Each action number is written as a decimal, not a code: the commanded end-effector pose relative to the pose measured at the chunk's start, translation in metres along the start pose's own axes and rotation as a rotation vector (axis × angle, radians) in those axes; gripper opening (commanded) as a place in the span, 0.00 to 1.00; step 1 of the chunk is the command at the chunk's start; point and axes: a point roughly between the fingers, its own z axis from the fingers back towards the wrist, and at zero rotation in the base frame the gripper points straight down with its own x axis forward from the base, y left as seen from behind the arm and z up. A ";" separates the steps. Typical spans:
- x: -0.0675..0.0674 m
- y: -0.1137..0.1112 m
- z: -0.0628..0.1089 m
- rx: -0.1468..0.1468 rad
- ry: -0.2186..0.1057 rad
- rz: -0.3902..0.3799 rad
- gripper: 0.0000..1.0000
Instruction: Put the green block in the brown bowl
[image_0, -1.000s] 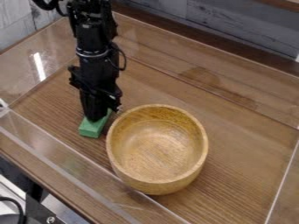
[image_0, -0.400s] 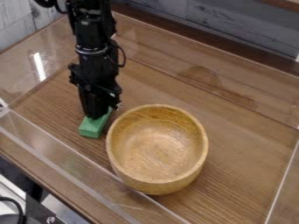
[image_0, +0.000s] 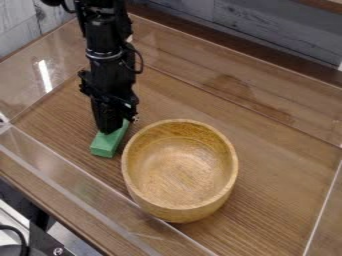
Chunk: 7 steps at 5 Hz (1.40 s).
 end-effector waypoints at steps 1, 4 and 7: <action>0.006 0.007 0.015 0.025 -0.049 0.012 1.00; 0.007 0.006 0.018 0.022 -0.061 0.011 0.00; 0.006 0.006 0.022 0.022 -0.073 0.015 0.00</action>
